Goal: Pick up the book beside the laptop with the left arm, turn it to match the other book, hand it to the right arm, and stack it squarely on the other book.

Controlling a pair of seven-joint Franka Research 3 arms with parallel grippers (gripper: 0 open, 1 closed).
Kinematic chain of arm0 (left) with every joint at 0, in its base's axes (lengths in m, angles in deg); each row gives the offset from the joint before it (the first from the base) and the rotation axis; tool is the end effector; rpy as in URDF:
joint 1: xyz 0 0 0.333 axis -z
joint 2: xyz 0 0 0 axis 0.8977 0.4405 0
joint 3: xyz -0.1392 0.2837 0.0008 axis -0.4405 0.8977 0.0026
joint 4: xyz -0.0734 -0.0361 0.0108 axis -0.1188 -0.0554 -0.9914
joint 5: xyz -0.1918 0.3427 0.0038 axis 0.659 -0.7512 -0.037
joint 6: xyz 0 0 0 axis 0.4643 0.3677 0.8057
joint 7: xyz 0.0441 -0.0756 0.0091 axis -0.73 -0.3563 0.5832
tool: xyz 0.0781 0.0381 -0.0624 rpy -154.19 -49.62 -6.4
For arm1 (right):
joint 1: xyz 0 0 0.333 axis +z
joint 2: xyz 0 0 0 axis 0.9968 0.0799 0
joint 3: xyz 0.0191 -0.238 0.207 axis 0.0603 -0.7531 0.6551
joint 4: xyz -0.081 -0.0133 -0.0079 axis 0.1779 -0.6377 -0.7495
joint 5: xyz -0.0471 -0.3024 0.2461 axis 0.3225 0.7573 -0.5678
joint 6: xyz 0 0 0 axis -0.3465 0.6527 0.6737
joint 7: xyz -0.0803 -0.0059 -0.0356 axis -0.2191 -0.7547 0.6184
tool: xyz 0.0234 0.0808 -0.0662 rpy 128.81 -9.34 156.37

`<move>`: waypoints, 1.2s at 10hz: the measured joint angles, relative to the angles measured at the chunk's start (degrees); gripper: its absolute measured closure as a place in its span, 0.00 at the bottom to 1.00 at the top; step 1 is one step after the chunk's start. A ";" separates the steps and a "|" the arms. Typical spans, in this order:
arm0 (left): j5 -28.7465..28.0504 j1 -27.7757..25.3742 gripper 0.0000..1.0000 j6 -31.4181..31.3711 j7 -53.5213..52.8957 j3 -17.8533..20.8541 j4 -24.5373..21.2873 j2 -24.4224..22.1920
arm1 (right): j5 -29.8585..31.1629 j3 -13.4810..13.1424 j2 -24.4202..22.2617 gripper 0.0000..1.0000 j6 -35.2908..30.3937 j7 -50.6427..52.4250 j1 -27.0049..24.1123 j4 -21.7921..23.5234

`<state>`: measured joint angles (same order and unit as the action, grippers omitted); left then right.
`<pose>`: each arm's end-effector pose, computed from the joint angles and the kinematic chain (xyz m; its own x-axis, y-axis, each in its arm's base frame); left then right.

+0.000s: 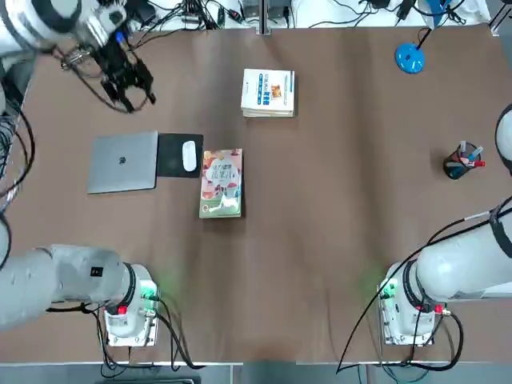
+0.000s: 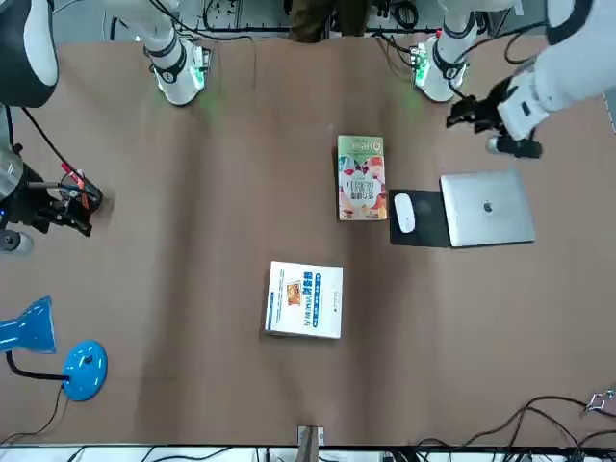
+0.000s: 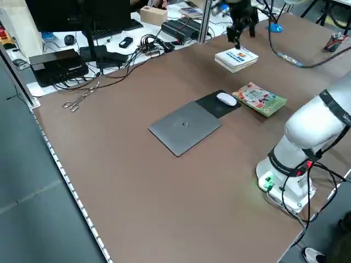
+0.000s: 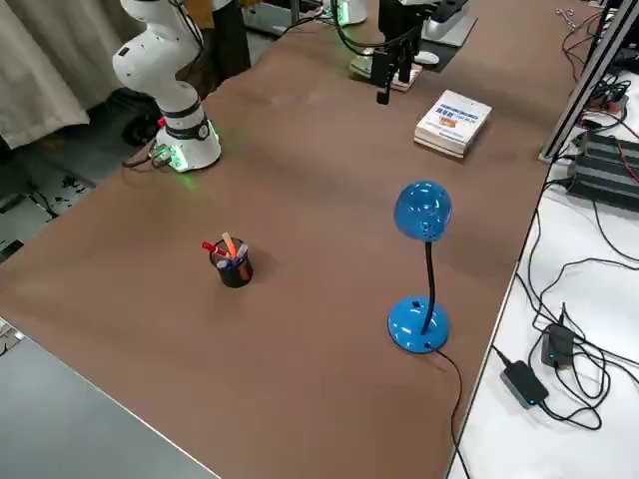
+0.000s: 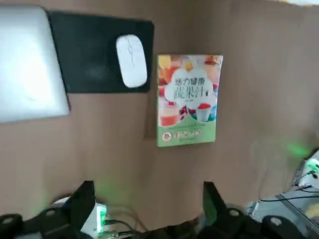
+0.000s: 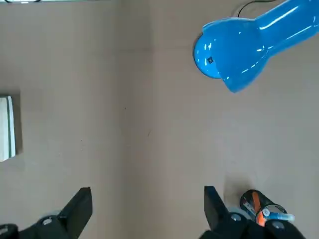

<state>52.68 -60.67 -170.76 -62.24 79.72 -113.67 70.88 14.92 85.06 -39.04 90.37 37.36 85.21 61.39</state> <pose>0.4168 -0.0850 0.4856 0.9594 -0.0600 -0.2756 0.0457 -0.9311 0.3619 0.6184 0.0136 0.5827 0.9971 -0.0516 0.0567 -0.0551 -0.9965 0.0622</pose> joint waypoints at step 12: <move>43.86 1.47 0.03 -36.63 -26.09 -17.18 -33.08 5.53 | 2.61 0.43 0.33 0.01 0.32 2.09 0.17 -0.26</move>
<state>96.54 -59.21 -207.39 -88.33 62.54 -146.75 76.40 17.53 85.49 -38.70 90.68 39.45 85.39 61.12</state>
